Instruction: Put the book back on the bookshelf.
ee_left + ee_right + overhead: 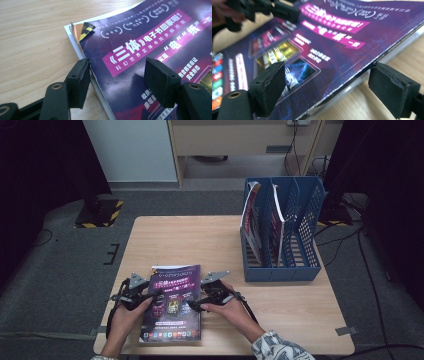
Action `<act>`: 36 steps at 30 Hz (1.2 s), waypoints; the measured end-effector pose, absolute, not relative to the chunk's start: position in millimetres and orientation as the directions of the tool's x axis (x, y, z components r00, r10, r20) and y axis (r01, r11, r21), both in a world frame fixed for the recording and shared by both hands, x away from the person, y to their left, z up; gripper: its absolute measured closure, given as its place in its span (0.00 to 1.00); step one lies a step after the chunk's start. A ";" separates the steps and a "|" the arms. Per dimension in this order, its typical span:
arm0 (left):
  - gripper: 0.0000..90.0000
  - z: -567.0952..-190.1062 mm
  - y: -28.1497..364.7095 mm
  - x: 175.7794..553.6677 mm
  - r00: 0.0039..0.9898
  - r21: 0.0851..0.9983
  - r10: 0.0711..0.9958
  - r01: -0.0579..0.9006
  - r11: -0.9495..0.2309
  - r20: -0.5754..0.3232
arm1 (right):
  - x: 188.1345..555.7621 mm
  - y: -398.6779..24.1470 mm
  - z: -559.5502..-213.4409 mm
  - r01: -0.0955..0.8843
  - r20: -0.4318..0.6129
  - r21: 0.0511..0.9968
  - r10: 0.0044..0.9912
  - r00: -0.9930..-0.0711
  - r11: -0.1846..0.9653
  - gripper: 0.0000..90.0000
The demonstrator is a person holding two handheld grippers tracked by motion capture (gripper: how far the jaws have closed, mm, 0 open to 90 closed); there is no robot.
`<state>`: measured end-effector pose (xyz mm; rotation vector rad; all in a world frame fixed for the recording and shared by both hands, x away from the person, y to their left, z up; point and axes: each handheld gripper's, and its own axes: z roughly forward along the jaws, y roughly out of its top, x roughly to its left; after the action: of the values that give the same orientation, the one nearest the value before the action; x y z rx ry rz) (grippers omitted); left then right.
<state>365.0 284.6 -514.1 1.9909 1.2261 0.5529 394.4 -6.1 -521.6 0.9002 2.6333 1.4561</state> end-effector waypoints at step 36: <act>0.41 -515.6 283.8 363.9 0.451 0.770 0.892 0.575 -0.275 -0.018 | 408.9 20.4 -526.6 0.486 0.328 0.774 0.400 -0.856 0.405 0.30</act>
<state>363.9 283.8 -515.6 1.9750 1.2262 0.5551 408.9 20.4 -526.6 0.8558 2.7079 1.5425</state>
